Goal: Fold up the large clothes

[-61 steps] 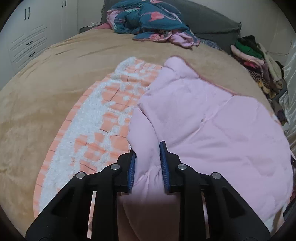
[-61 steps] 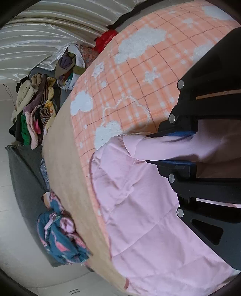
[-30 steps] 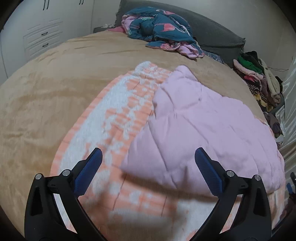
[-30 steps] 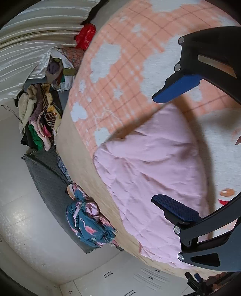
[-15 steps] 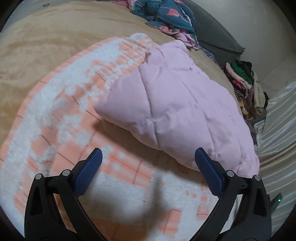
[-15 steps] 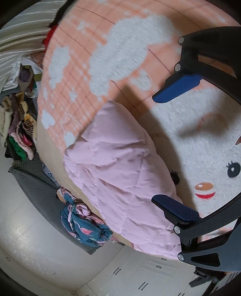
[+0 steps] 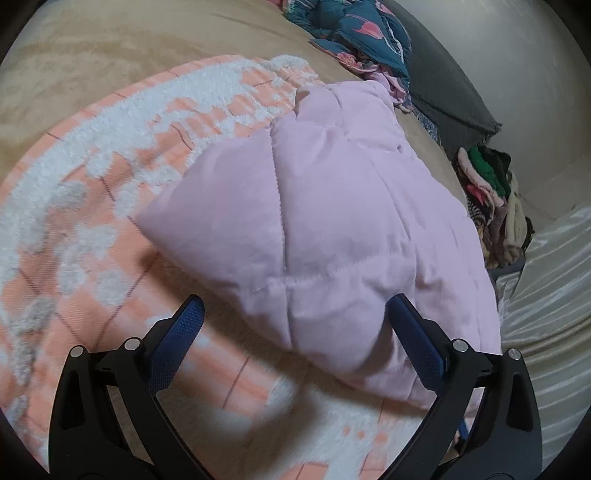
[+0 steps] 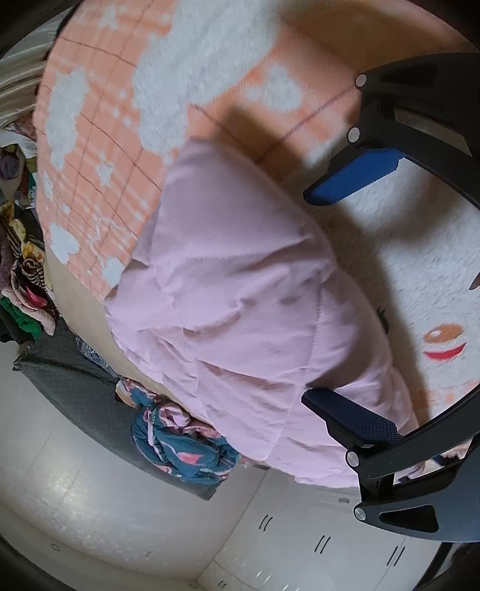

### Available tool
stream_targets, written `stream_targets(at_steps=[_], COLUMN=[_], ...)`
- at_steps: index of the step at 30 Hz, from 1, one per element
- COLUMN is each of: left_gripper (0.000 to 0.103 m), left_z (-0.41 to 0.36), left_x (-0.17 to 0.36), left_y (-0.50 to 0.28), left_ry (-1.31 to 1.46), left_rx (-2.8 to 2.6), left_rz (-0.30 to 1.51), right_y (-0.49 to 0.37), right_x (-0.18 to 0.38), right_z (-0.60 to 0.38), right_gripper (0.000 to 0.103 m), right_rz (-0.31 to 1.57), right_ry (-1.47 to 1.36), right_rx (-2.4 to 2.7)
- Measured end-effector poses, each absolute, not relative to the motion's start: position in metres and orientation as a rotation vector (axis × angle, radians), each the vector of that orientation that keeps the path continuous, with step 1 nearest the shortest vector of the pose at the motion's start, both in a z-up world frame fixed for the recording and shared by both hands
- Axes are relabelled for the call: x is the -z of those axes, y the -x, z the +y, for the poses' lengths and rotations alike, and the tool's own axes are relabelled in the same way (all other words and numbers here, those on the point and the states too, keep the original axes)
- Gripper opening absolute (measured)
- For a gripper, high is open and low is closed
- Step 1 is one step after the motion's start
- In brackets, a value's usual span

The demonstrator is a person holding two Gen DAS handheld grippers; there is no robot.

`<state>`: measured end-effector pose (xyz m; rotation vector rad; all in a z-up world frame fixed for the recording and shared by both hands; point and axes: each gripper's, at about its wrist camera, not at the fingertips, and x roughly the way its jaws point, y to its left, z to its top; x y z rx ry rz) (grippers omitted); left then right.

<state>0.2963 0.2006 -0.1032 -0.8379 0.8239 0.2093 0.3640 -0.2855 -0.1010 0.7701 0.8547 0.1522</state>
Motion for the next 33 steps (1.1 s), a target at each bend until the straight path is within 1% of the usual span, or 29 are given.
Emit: stream_targets(at_steps=[7, 24, 26, 27, 28, 29, 30, 31, 32, 33], left_gripper=[0.095, 0.095, 0.094, 0.094, 0.09, 0.085, 0.081, 0.072, 0.063, 0.059], left_z=[0.203, 0.208, 0.207, 0.206, 0.205, 0.203, 0.2, 0.198, 0.197, 0.193], left_x=[0.108, 0.117, 0.116, 0.115, 0.113, 0.11, 0.106, 0.101, 0.098, 0.091], left_y=[-0.315, -0.335, -0.335, -0.335, -0.334, -0.333, -0.333, -0.333, -0.332, -0.331], left_ry=[0.877, 0.873, 0.865, 0.86, 0.852, 0.83, 0.807, 0.786, 0.769, 0.74], left_rx=[-0.178, -0.138, -0.139, -0.14, -0.141, -0.143, -0.147, -0.151, -0.155, -0.158], left_rz=[0.799, 0.776, 0.768, 0.765, 0.759, 0.753, 0.746, 0.74, 0.736, 0.728], right_y=[-0.383, -0.406, -0.406, -0.405, -0.404, -0.403, -0.402, -0.401, -0.399, -0.397], right_x=[0.107, 0.115, 0.112, 0.109, 0.106, 0.101, 0.097, 0.092, 0.083, 0.076], right_z=[-0.284, -0.271, -0.27, -0.268, -0.267, -0.264, -0.262, -0.258, -0.252, -0.247], right_gripper=[0.099, 0.099, 0.093, 0.085, 0.076, 0.071, 0.061, 0.053, 0.05, 0.044], right_rz=[0.846, 0.81, 0.801, 0.791, 0.785, 0.778, 0.771, 0.762, 0.751, 0.744], right_ry=[-0.803, -0.744, -0.723, -0.695, -0.677, -0.64, -0.609, -0.573, -0.506, -0.456], right_rx=[-0.188, -0.196, -0.209, -0.226, -0.233, -0.243, -0.249, -0.256, -0.26, -0.26])
